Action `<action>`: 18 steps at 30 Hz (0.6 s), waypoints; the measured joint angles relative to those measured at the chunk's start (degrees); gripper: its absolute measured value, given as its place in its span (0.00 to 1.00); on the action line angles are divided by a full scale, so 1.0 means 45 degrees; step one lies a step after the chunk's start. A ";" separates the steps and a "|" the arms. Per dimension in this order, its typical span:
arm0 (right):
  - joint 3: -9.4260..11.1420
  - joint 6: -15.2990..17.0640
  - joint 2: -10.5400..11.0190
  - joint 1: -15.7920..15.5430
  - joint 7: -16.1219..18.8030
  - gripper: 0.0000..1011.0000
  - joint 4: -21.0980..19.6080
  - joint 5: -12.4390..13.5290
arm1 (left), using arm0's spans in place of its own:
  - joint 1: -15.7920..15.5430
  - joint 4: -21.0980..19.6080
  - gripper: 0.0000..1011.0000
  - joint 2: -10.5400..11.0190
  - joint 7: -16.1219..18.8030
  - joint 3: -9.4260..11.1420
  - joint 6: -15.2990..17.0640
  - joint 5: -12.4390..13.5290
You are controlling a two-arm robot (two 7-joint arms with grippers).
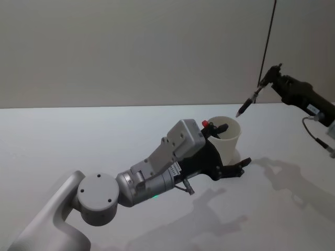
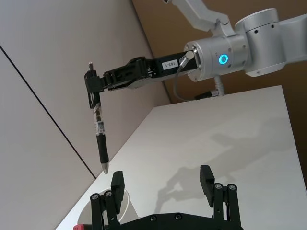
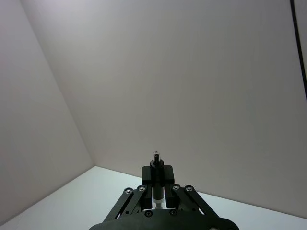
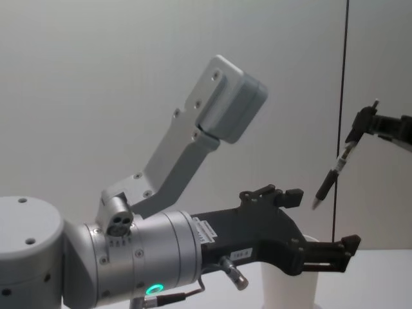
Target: Place the pen into the pen holder.
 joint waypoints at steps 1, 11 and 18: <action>-0.0013 -0.0021 -0.0003 0.0060 0.0102 0.13 0.0085 -0.0064 | 0.0000 0.0000 0.99 0.0000 0.0000 0.0000 0.0000 0.0000; -0.0354 -0.0322 -0.0153 0.1198 0.1099 0.13 0.1834 -0.0787 | -0.0001 0.0000 0.99 0.0001 0.0000 0.0000 0.0000 0.0000; -0.0622 -0.0545 -0.0311 0.1782 0.1379 0.13 0.2839 -0.1155 | 0.0000 0.0000 0.99 0.0000 0.0000 0.0000 0.0000 0.0000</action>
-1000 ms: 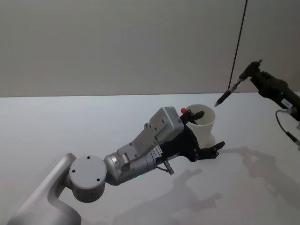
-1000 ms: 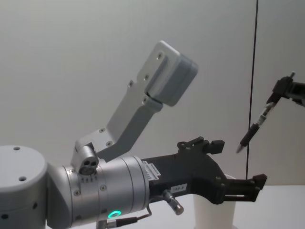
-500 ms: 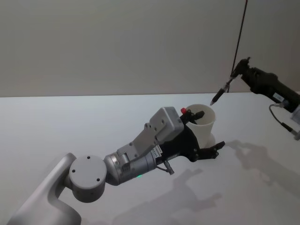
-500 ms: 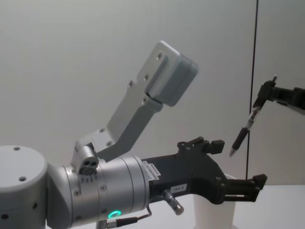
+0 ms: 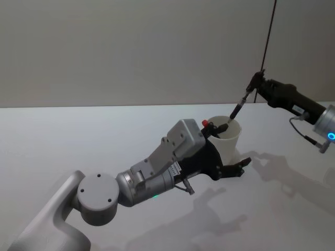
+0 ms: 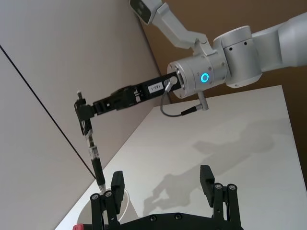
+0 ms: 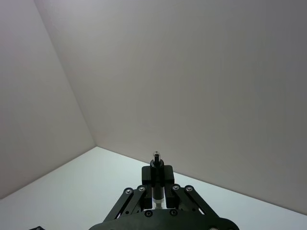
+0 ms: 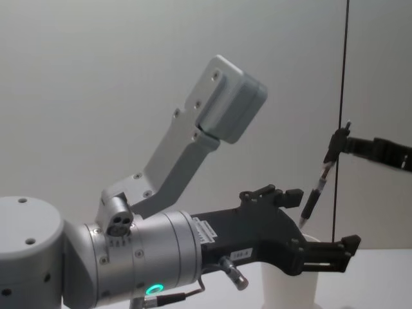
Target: Place the pen into the pen holder.
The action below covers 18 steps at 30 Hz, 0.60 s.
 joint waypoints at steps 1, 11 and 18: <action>-0.0058 -0.0064 -0.0034 0.0102 0.0034 0.13 0.0195 -0.0081 | 0.0000 0.0001 0.99 0.0000 0.0000 0.0000 0.0001 0.0000; -0.0470 -0.0488 -0.0268 0.0631 0.0071 0.13 0.1249 -0.0515 | -0.0001 0.0000 0.99 0.0001 0.0000 0.0000 0.0000 0.0000; -0.0760 -0.0812 -0.0430 0.0868 -0.0042 0.13 0.1799 -0.0801 | -0.0001 0.0000 0.99 0.0000 -0.0001 0.0000 0.0001 0.0000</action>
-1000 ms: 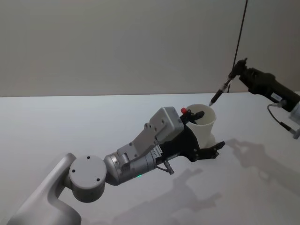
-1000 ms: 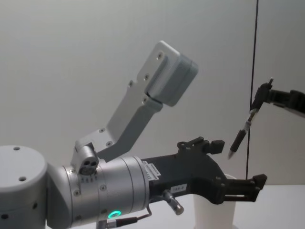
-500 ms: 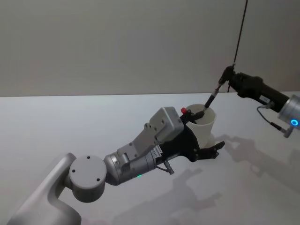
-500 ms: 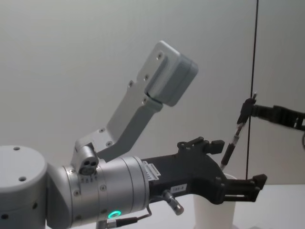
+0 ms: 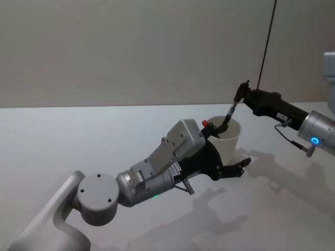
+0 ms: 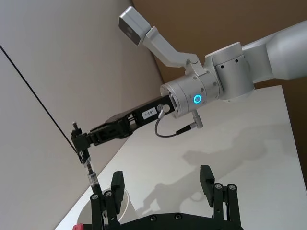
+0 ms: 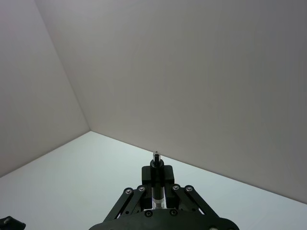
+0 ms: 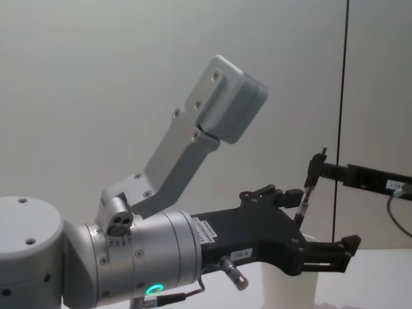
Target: Place the pen into the pen holder.
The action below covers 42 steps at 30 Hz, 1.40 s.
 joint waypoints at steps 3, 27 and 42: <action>-0.0083 -0.0096 -0.0040 0.0055 -0.0052 0.13 0.0142 -0.0090 | 0.0000 0.0000 0.99 0.0001 0.0000 0.0000 -0.0001 0.0000; -0.0556 -0.0778 -0.0235 0.0360 -0.0502 0.74 0.1060 -0.0655 | 0.0000 0.0000 0.99 0.0000 -0.0001 0.0000 0.0000 0.0000; -0.0548 -0.0834 -0.0202 0.0347 -0.0596 0.99 0.1064 -0.0620 | 0.0000 0.0000 0.99 0.0000 0.0000 0.0001 0.0000 0.0000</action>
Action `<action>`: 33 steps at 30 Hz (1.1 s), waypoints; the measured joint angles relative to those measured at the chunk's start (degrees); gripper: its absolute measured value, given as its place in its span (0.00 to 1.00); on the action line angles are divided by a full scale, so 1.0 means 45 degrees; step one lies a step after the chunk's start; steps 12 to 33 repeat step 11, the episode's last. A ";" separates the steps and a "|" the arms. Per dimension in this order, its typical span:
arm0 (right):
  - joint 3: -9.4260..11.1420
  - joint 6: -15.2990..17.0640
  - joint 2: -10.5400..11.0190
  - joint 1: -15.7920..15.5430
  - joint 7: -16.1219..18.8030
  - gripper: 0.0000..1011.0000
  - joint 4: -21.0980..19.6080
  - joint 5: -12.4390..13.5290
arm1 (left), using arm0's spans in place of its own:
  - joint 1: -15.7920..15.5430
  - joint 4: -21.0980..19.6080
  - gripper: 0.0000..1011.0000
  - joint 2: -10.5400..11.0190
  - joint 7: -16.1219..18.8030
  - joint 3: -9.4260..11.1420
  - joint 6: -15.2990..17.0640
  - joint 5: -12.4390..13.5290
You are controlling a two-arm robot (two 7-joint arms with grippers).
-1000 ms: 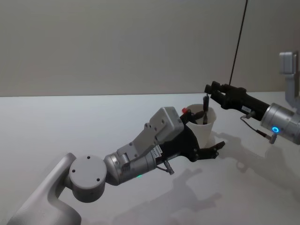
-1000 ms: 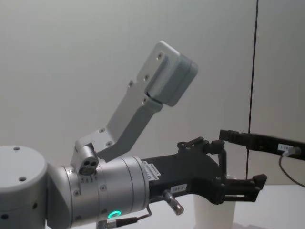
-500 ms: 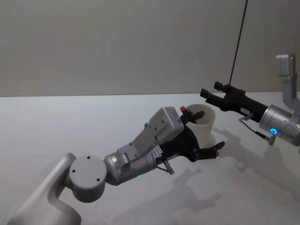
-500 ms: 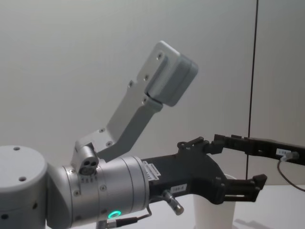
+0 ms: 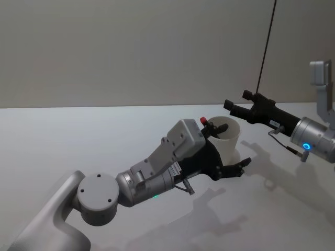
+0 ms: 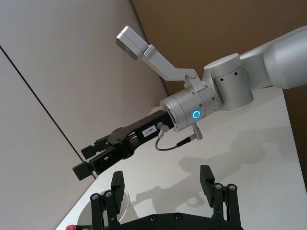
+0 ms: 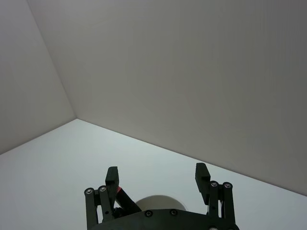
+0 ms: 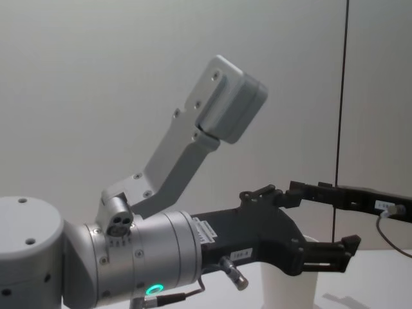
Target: Place the pen into the pen holder.
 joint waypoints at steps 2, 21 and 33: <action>0.0000 -0.0004 0.0002 -0.0003 -0.0008 0.99 0.0001 0.0003 | 0.0000 0.0000 0.99 0.0000 0.0000 0.0000 0.0000 0.0000; 0.0001 -0.0016 0.0012 -0.0012 -0.0025 0.99 0.0000 0.0014 | 0.0000 0.0000 0.99 0.0000 -0.0001 0.0000 0.0000 0.0000; 0.0001 -0.0016 0.0012 -0.0012 -0.0025 0.99 0.0000 0.0014 | 0.0000 0.0000 0.99 0.0000 -0.0001 0.0000 0.0000 0.0000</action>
